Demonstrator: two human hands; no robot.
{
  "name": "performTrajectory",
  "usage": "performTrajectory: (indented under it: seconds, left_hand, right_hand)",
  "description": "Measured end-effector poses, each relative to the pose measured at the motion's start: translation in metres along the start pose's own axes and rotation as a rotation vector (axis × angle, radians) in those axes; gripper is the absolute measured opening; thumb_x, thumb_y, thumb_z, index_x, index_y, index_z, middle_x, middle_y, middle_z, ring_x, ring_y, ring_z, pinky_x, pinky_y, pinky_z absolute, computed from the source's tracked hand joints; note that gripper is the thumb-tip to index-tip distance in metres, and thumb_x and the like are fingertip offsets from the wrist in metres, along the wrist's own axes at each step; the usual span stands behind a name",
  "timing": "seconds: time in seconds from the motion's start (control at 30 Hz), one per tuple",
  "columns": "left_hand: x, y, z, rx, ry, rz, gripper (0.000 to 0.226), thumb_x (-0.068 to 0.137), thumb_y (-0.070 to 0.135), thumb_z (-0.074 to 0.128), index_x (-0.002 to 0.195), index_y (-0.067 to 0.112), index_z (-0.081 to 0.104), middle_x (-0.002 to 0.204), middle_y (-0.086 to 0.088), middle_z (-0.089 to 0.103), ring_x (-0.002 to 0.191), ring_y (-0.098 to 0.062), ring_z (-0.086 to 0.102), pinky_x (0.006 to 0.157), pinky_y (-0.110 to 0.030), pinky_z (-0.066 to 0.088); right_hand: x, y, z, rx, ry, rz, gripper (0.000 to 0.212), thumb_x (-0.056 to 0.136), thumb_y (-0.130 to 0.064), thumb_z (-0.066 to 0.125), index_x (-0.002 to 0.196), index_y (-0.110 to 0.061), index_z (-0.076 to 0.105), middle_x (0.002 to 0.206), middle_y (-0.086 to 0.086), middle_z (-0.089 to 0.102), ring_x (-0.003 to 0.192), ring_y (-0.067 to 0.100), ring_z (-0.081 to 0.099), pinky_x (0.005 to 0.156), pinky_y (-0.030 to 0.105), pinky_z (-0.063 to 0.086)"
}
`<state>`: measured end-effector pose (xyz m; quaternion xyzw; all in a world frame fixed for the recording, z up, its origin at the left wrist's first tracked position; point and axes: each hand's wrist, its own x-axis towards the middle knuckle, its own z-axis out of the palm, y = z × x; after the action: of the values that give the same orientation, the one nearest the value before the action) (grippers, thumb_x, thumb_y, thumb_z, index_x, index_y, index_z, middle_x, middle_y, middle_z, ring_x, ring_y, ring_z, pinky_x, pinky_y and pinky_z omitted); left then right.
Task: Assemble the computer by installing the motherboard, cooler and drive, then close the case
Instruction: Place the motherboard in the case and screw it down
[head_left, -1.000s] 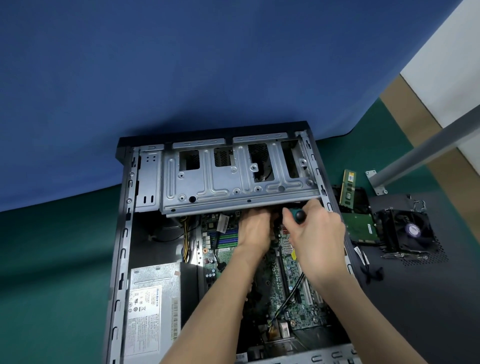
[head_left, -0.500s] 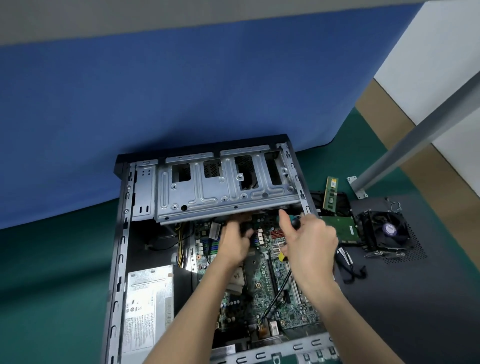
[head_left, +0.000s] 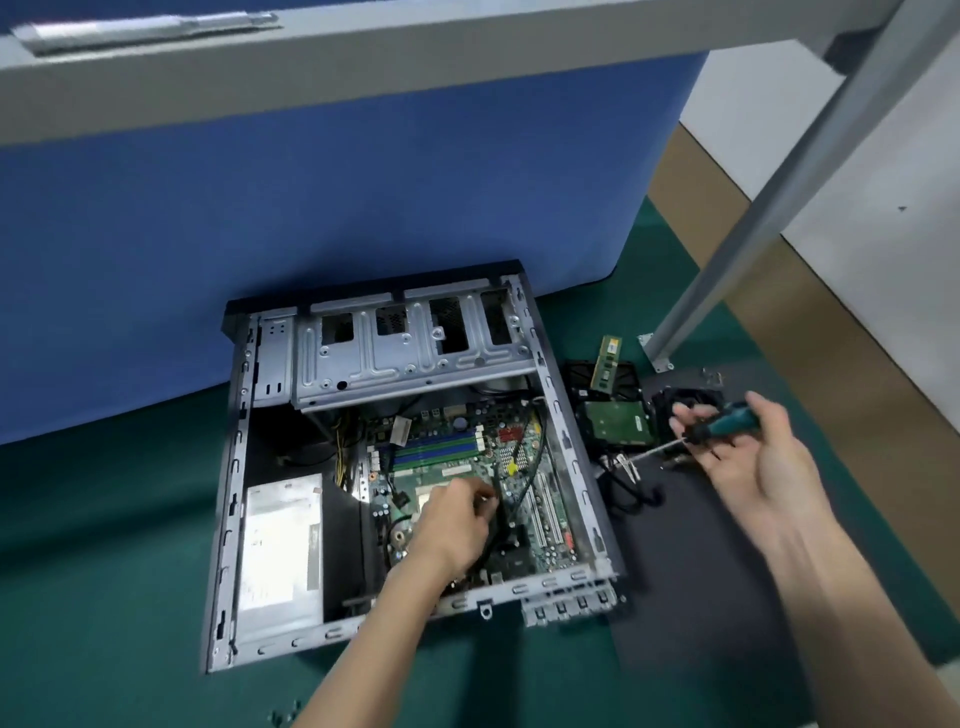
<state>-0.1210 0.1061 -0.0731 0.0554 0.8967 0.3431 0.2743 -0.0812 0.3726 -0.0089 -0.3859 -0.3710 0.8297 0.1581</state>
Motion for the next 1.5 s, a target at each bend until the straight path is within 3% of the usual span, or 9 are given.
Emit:
performTrajectory:
  seconds: [0.1, 0.33, 0.5, 0.67, 0.8, 0.9, 1.0, 1.17, 1.5]
  left_hand:
    - [-0.010, 0.009, 0.004, 0.154, 0.015, 0.020, 0.021, 0.096, 0.025, 0.053, 0.103, 0.011, 0.067, 0.089, -0.004, 0.066, 0.075, -0.021, 0.058, 0.072, -0.032, 0.049]
    - [-0.019, 0.015, 0.009, 0.343, 0.048, -0.016, 0.027, 0.096, 0.031, 0.050, 0.090, 0.009, 0.063, 0.086, -0.010, 0.064, 0.073, -0.028, 0.056, 0.064, -0.034, 0.046]
    - [-0.021, 0.016, 0.009, 0.330, 0.044, -0.023, 0.029, 0.096, 0.032, 0.050, 0.089, 0.008, 0.063, 0.079, -0.009, 0.061, 0.071, -0.029, 0.057, 0.065, -0.034, 0.047]
    - [-0.020, 0.017, 0.010, 0.305, 0.043, -0.024, 0.029, 0.097, 0.032, 0.050, 0.086, 0.009, 0.065, 0.078, -0.009, 0.063, 0.069, -0.028, 0.057, 0.063, -0.032, 0.045]
    - [-0.021, 0.018, 0.008, 0.287, 0.068, -0.012, 0.025, 0.096, 0.029, 0.052, 0.091, 0.010, 0.069, 0.083, -0.008, 0.066, 0.072, -0.027, 0.059, 0.063, -0.031, 0.045]
    - [-0.024, 0.024, 0.002, 0.102, 0.183, 0.078, 0.019, 0.094, 0.024, 0.058, 0.103, 0.013, 0.071, 0.090, -0.002, 0.070, 0.078, -0.018, 0.063, 0.075, -0.033, 0.052]
    - [-0.034, 0.047, -0.006, -0.247, 0.206, 0.218, 0.020, 0.084, 0.024, 0.068, 0.102, 0.016, 0.072, 0.085, 0.009, 0.069, 0.075, -0.005, 0.064, 0.080, -0.025, 0.054]
    - [-0.048, 0.084, -0.024, -0.518, 0.386, 0.469, 0.021, 0.079, 0.023, 0.072, 0.099, 0.017, 0.075, 0.083, 0.008, 0.068, 0.076, -0.006, 0.062, 0.072, -0.018, 0.050]
    - [-0.036, 0.025, -0.070, -0.160, 0.606, 0.566, 0.012, 0.085, 0.007, 0.068, 0.097, 0.008, 0.073, 0.086, 0.002, 0.067, 0.077, -0.004, 0.062, 0.072, -0.017, 0.050]
  right_hand:
    - [0.004, 0.013, -0.025, -0.237, 0.067, 0.047, 0.006, 0.096, -0.008, 0.050, 0.090, -0.009, 0.049, 0.068, 0.013, 0.052, 0.053, 0.025, 0.055, 0.055, 0.037, 0.052]
    - [-0.005, 0.082, -0.071, -1.150, -0.066, 0.255, 0.013, 0.083, 0.007, 0.067, 0.082, -0.003, 0.059, 0.058, 0.005, 0.055, 0.037, 0.011, 0.039, 0.033, 0.017, 0.027]
    - [-0.006, 0.112, -0.078, -1.610, -0.178, 0.165, 0.037, 0.081, 0.004, 0.069, 0.117, -0.005, 0.063, 0.098, 0.006, 0.069, 0.082, 0.019, 0.066, 0.067, 0.027, 0.053]
    - [-0.007, 0.120, -0.080, -1.820, -0.233, -0.002, 0.056, 0.085, -0.015, 0.071, 0.137, -0.011, 0.051, 0.124, 0.011, 0.064, 0.113, 0.029, 0.060, 0.091, 0.039, 0.050]
    - [-0.006, 0.114, -0.078, -1.749, -0.200, -0.065, 0.031, 0.085, -0.014, 0.069, 0.116, -0.009, 0.065, 0.108, 0.012, 0.070, 0.102, 0.032, 0.064, 0.086, 0.038, 0.052]
    - [-0.004, 0.085, -0.059, -1.348, -0.041, -0.144, 0.005, 0.082, -0.005, 0.072, 0.082, -0.007, 0.067, 0.082, 0.015, 0.070, 0.070, 0.023, 0.063, 0.069, 0.031, 0.051]
    - [-0.016, 0.041, -0.014, -0.925, -0.068, -0.123, 0.018, 0.080, 0.000, 0.072, 0.067, -0.008, 0.061, 0.058, 0.010, 0.060, 0.038, 0.012, 0.045, 0.042, 0.020, 0.039]
    - [-0.065, 0.015, 0.069, -0.703, -0.404, 0.108, 0.013, 0.078, 0.003, 0.070, 0.070, -0.002, 0.061, 0.054, 0.006, 0.055, 0.036, 0.013, 0.038, 0.037, 0.023, 0.031]
    - [-0.073, 0.084, 0.133, -0.462, -0.371, 0.468, 0.009, 0.082, 0.003, 0.065, 0.073, 0.004, 0.062, 0.063, 0.011, 0.054, 0.040, 0.011, 0.036, 0.037, 0.022, 0.030]
